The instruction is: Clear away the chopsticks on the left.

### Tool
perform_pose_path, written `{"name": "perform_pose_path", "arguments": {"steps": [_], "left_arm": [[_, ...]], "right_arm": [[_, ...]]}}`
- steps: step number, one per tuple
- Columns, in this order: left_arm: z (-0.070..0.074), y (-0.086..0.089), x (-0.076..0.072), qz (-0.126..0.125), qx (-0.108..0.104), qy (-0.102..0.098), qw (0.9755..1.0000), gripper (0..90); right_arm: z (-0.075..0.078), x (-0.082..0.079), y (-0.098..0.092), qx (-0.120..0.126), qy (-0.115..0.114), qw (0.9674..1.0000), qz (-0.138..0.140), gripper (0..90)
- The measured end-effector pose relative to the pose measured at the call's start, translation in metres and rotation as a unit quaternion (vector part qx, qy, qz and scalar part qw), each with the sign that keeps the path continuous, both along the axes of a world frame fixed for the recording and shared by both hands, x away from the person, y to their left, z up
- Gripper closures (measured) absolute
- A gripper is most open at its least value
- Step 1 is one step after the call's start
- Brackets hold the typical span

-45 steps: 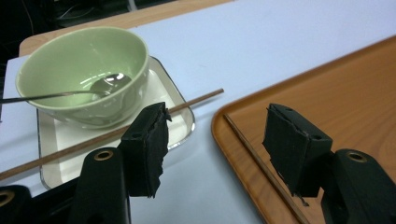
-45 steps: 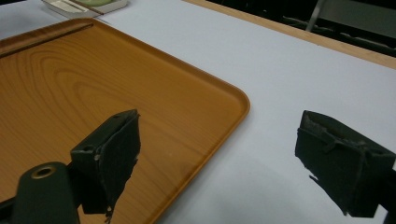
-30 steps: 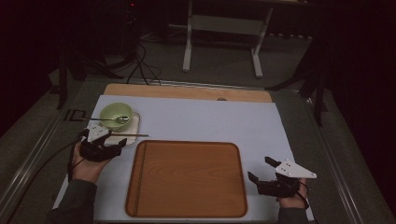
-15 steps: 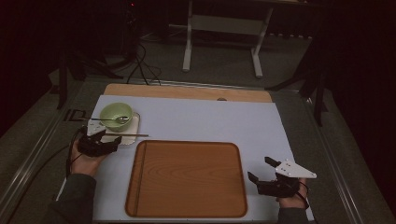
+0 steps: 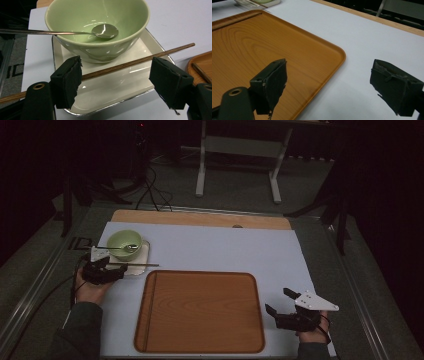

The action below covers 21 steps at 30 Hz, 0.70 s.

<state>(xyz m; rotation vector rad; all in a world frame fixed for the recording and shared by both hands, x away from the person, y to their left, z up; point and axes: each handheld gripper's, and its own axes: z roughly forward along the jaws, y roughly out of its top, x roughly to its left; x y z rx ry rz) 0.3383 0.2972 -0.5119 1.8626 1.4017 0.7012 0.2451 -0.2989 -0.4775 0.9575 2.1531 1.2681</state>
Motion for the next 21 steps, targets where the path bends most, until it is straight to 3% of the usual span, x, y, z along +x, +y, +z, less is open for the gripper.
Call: {"name": "perform_pose_path", "arguments": {"steps": [13, 21], "left_arm": [[-0.003, 0.004, 0.014, 0.003, 0.011, 0.01, 0.9999, 27.9], [-0.01, 0.007, 0.021, 0.001, 0.013, 0.035, 0.9993, 31.2]], "right_arm": [[0.0, 0.0, 0.0, 0.0, 0.002, 1.0, 0.0, 13.7], [0.0, 0.0, -0.001, 0.0, 0.003, 1.0, -0.001, 13.7]]}}
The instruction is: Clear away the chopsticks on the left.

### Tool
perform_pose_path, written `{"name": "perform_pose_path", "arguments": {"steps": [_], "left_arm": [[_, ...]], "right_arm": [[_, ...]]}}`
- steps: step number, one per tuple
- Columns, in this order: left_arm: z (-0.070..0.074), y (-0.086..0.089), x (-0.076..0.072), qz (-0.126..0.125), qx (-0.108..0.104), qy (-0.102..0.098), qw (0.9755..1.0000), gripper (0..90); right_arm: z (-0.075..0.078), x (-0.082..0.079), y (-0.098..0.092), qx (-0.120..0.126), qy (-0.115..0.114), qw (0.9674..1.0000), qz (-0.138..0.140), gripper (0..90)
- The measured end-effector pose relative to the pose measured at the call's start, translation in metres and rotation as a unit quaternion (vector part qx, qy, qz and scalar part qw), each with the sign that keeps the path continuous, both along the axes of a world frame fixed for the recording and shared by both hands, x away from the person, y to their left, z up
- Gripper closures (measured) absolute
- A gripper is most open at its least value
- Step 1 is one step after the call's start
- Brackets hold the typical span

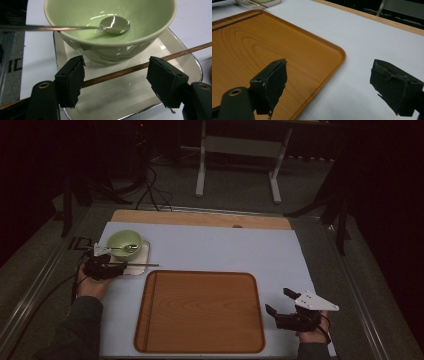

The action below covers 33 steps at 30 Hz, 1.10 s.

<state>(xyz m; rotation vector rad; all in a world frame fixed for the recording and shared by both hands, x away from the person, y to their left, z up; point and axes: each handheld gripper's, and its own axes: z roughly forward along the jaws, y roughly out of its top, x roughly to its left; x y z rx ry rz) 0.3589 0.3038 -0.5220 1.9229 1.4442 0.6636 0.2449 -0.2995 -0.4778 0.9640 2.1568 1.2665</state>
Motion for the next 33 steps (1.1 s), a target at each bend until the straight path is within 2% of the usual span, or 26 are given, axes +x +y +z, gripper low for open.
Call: {"name": "perform_pose_path", "arguments": {"steps": [9, 11, 12, 15, 19, 24, 27, 33], "left_arm": [[-0.003, -0.007, 0.0, -0.016, 0.027, 0.015, 0.9994, 39.6], [-0.002, -0.009, -0.002, -0.022, 0.034, 0.015, 0.9991, 42.5], [-0.002, -0.009, -0.002, -0.025, 0.039, 0.015, 0.9988, 46.9], [-0.001, -0.012, -0.004, -0.036, 0.049, 0.015, 0.998, 50.3], [0.0, -0.019, -0.006, -0.058, 0.069, 0.015, 0.9958, 57.3], [0.002, -0.025, -0.005, -0.077, 0.079, 0.018, 0.9937, 66.5], [0.003, -0.029, -0.004, -0.089, 0.092, 0.023, 0.9915, 69.0], [0.005, -0.036, -0.002, -0.102, 0.095, 0.028, 0.9899, 74.8]], "right_arm": [[0.0, 0.0, 0.0, 0.0, -0.001, 1.0, 0.0, 13.7], [0.0, 0.0, 0.0, 0.001, 0.0, 1.0, -0.001, 13.7], [0.0, 0.0, 0.0, 0.001, 0.0, 1.0, -0.001, 13.7], [0.0, 0.0, 0.0, 0.001, 0.0, 1.0, 0.0, 13.7], [0.0, 0.0, 0.0, 0.0, 0.0, 1.0, 0.0, 13.7], [0.0, 0.0, 0.0, 0.0, 0.0, 1.0, 0.0, 13.7], [0.0, 0.0, 0.0, 0.0, 0.0, 1.0, 0.0, 13.7], [0.0, 0.0, 0.0, 0.0, 0.0, 1.0, 0.001, 13.7]]}}
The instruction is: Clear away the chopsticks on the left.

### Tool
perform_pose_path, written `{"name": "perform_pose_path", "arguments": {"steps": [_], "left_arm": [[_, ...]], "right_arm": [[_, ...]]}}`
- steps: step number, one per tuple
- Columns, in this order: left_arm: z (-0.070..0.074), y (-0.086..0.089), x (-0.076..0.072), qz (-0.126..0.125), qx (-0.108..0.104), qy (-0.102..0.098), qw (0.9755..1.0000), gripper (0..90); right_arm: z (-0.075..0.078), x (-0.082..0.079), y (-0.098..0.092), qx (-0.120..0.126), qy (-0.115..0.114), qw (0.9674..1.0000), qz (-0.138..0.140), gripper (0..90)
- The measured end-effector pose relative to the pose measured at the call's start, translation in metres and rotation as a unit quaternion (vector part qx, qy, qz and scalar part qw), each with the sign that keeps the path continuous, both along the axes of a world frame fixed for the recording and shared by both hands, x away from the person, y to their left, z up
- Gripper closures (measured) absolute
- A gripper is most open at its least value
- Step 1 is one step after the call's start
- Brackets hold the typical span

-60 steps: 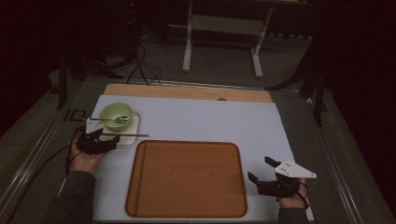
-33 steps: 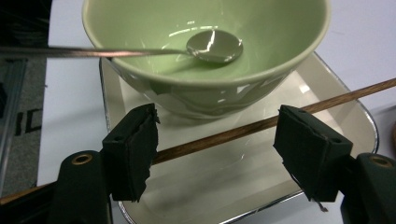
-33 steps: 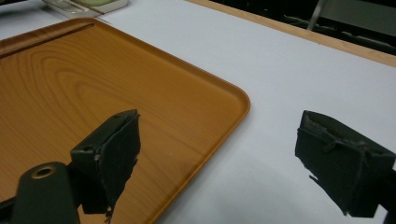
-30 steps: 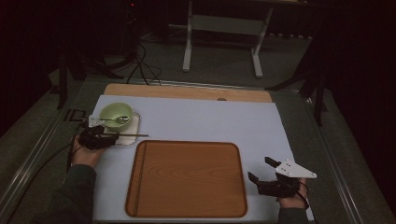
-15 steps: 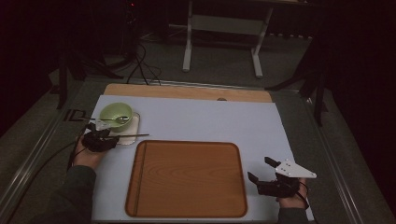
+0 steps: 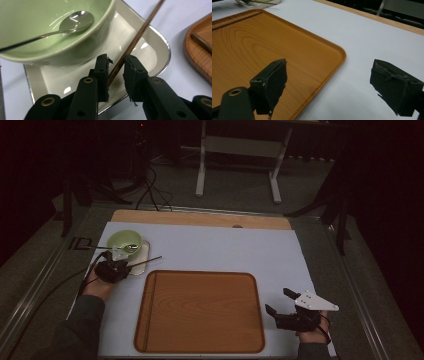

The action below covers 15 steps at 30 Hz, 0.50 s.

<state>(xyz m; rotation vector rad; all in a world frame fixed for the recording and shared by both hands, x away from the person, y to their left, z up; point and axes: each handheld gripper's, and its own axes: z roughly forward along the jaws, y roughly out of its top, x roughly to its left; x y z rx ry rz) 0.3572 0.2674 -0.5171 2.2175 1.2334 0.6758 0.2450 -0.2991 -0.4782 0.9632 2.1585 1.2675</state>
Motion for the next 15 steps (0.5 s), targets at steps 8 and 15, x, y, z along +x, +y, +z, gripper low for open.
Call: {"name": "perform_pose_path", "arguments": {"steps": [8, 15], "left_arm": [[0.0012, -0.0066, 0.0056, -0.002, -0.004, 0.012, 0.9999, 79.1], [0.0032, -0.0106, 0.01, 0.0, -0.005, 0.029, 0.9996, 82.5]], "right_arm": [[0.0, 0.0001, -0.0002, -0.001, 0.001, 1.0, 0.0, 13.7], [0.0001, 0.0001, -0.0003, -0.001, 0.001, 1.0, 0.0, 13.7]]}}
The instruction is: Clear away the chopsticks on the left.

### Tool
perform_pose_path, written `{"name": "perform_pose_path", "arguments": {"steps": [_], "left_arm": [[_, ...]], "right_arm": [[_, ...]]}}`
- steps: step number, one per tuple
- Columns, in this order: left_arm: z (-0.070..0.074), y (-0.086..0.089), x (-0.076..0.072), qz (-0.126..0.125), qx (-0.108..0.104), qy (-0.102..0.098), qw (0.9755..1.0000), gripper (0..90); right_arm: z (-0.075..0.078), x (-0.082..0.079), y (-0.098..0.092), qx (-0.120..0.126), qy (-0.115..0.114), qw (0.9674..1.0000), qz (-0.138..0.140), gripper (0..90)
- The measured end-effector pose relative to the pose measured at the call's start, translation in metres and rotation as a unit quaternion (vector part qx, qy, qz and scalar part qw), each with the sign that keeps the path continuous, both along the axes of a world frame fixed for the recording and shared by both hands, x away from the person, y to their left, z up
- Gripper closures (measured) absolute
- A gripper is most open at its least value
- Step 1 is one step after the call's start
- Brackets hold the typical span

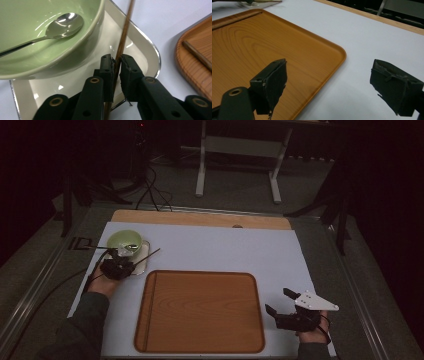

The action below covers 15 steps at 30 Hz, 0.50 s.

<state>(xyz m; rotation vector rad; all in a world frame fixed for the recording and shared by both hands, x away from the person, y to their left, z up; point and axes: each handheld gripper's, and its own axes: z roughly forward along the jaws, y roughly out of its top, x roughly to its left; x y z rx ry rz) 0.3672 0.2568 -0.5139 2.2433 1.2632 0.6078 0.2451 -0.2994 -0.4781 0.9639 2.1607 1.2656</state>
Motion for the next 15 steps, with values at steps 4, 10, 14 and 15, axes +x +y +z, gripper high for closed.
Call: {"name": "perform_pose_path", "arguments": {"steps": [4, 10, 14, 15], "left_arm": [[0.0006, -0.0042, 0.0017, -0.001, -0.001, 0.008, 1.0, 84.5], [0.0007, -0.0054, 0.0052, 0.01, -0.001, 0.017, 0.9998, 83.5], [-0.0025, -0.0061, 0.008, 0.018, 0.007, 0.03, 0.9994, 82.6], [-0.0025, -0.0061, 0.008, 0.018, 0.007, 0.03, 0.9994, 82.8]], "right_arm": [[0.0, 0.0, 0.0002, 0.0, 0.001, 1.0, 0.0, 13.7], [0.0, 0.0, 0.0001, 0.0, 0.001, 1.0, 0.001, 13.7], [-0.0001, 0.0, -0.0002, 0.001, 0.0, 1.0, 0.0, 13.7], [-0.0001, 0.0, -0.0002, 0.001, 0.0, 1.0, 0.0, 13.7]]}}
